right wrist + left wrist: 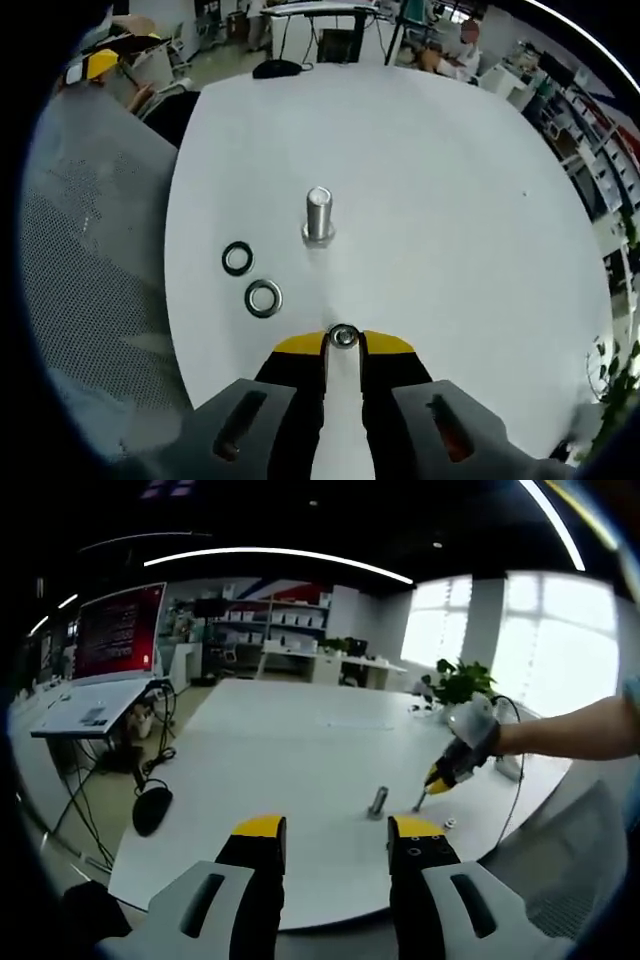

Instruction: Place the washer onto the threaded stud by aligning its center hole with the stud, sliding it down to the base, and recovering from edge contact or off-axis alignment until the washer reaches the visible bottom stop.

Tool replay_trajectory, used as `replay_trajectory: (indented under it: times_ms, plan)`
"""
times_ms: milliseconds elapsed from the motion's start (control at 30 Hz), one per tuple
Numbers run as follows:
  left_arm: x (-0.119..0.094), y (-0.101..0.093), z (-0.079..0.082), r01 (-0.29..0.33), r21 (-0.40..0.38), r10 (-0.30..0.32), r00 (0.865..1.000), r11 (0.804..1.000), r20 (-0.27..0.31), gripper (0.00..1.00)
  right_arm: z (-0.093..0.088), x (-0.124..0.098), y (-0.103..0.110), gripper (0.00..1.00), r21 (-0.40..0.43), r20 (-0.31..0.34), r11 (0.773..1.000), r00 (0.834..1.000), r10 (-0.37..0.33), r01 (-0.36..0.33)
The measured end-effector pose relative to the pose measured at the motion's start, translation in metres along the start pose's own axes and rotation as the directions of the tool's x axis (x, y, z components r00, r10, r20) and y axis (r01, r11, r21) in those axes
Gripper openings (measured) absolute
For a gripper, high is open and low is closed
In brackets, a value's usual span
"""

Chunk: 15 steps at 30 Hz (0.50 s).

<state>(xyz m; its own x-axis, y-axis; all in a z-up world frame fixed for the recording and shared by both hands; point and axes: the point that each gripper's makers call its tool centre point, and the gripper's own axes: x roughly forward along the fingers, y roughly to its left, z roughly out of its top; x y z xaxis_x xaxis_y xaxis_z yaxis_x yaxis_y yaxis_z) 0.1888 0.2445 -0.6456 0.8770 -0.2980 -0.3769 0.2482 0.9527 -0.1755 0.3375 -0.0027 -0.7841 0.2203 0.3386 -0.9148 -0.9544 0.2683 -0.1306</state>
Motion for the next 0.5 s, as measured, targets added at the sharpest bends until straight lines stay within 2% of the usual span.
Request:
replay_trajectory:
  times_ms: [100, 500]
  plan:
    - [0.0, 0.0, -0.001, 0.002, 0.001, -0.002, 1.0, 1.0, -0.003, 0.39, 0.0, 0.001, 0.001, 0.13, 0.01, -0.015, 1.0, 1.0, 0.007, -0.007]
    - [0.0, 0.0, -0.002, 0.0, -0.002, 0.0, 1.0, 1.0, -0.011, 0.39, -0.011, 0.021, 0.003, 0.13, -0.035, -0.099, 0.999, 0.995, 0.008, -0.012]
